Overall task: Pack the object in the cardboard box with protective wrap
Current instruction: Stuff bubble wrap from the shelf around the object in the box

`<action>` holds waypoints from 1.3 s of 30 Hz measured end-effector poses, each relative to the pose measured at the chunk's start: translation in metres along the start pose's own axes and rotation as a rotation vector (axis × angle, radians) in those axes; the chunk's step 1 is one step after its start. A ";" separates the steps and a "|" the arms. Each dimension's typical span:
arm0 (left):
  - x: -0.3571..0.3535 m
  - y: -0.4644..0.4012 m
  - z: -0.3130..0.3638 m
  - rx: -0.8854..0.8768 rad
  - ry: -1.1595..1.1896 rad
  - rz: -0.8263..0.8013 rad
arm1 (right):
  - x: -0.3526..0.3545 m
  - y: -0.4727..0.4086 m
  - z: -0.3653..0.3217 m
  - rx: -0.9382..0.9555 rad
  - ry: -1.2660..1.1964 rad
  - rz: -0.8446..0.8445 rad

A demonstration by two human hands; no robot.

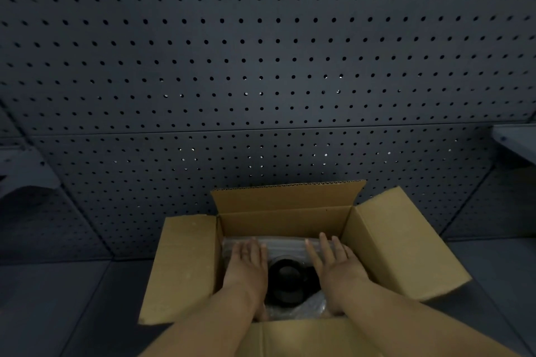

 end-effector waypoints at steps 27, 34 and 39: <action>0.000 -0.007 -0.023 -0.093 0.163 0.049 | 0.012 -0.004 0.030 0.103 -0.267 -0.067; -0.008 -0.012 -0.021 -0.042 0.138 0.009 | 0.001 -0.005 0.025 0.085 -0.165 0.006; -0.013 -0.011 -0.013 -0.001 0.068 0.026 | -0.006 -0.009 0.020 0.042 -0.090 0.060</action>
Point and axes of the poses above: each hand's wrist, its own y-axis away from the middle knuckle, its own x-axis out of the back of the hand, z = x × y, the point moved 3 cm from there along -y, towards the middle knuckle, and after that the axes turned 2 degrees about -x, right-handed, at the moved point
